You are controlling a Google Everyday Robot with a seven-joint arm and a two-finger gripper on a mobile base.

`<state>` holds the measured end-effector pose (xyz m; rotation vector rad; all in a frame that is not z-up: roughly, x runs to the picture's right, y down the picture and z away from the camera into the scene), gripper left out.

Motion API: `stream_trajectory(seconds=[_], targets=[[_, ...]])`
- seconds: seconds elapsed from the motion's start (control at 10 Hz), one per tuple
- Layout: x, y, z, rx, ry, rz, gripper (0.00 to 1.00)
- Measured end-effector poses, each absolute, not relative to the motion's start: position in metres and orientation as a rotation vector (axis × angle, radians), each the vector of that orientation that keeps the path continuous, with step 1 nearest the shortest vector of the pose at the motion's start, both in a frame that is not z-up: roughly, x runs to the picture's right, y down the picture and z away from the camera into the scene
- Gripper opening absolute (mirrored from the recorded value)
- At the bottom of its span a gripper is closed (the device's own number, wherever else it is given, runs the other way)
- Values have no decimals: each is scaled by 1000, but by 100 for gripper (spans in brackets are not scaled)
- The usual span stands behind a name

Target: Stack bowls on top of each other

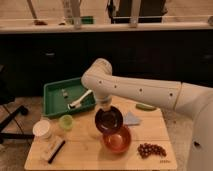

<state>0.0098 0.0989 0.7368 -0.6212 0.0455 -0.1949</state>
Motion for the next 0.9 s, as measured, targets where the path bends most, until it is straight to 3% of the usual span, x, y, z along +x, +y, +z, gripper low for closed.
stream_trajectory(seconds=[0.9], targets=[[44, 137, 748, -682, 51, -143, 0]])
